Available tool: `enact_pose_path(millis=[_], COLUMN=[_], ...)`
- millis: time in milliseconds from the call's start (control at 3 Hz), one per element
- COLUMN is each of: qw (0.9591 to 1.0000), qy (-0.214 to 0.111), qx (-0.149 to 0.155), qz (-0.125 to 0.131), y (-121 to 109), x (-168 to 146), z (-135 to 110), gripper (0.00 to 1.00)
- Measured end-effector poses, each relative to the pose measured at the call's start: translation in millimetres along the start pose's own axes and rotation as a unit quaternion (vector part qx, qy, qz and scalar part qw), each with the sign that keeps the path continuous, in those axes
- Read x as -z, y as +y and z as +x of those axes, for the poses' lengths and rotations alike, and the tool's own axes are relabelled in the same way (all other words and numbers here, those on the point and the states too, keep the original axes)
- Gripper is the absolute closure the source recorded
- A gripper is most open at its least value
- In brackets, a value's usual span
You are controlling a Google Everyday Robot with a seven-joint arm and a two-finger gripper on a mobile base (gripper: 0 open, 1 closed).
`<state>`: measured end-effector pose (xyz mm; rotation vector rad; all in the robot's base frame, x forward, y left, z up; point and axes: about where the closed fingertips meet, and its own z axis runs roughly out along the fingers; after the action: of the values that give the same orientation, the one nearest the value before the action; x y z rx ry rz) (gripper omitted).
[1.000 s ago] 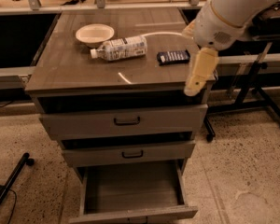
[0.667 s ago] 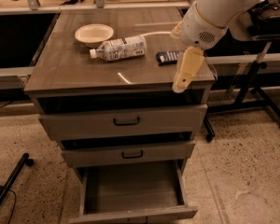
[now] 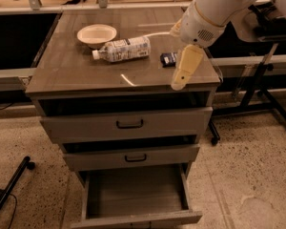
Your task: Place blue plastic bottle into bottom drawer
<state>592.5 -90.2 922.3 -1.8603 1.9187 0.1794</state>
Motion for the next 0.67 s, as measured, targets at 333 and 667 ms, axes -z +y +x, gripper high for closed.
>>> enact_pose_path(millis=[333,667], qw=[1.0000,0.9998], qy=[-0.004,-0.011], qx=[0.006,0.015], qz=[0.005,0.005], y=[-21,-40], x=[-11,-26], z=[-8,-20], gripper=[0.00,0.00])
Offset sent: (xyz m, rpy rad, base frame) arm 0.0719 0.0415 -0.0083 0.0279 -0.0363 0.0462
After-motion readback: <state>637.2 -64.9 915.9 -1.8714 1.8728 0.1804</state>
